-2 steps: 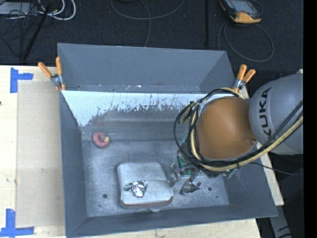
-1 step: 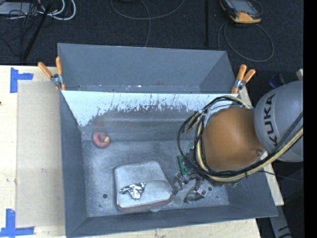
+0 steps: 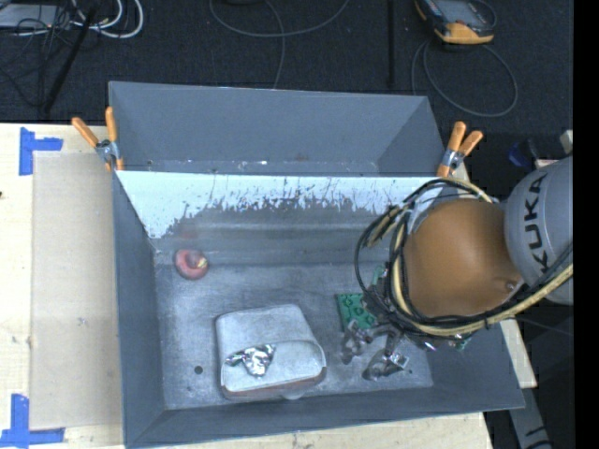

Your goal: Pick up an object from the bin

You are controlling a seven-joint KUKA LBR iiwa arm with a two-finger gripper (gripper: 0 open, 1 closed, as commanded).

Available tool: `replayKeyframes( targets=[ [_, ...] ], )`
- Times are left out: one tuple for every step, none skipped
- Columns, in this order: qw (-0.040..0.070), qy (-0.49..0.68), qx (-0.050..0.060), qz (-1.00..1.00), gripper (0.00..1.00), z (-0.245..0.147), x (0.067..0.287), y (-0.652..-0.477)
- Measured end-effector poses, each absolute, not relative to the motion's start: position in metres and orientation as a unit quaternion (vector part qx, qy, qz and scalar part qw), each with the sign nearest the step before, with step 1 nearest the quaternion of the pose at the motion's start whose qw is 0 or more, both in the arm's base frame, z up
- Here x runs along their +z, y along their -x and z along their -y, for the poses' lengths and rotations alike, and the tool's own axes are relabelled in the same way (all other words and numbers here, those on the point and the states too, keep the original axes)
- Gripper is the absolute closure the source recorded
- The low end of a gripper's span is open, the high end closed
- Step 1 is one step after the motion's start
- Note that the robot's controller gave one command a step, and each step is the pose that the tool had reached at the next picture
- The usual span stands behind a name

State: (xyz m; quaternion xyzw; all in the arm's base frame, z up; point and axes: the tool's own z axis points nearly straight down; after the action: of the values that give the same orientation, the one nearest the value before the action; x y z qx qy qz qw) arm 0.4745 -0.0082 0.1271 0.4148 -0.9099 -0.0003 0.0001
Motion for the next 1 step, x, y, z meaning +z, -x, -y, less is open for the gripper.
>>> replayKeyframes(
  targets=[
    [0.000,-0.415,-0.001,0.910,0.00,0.0074,0.1268,-0.4744]
  ],
)
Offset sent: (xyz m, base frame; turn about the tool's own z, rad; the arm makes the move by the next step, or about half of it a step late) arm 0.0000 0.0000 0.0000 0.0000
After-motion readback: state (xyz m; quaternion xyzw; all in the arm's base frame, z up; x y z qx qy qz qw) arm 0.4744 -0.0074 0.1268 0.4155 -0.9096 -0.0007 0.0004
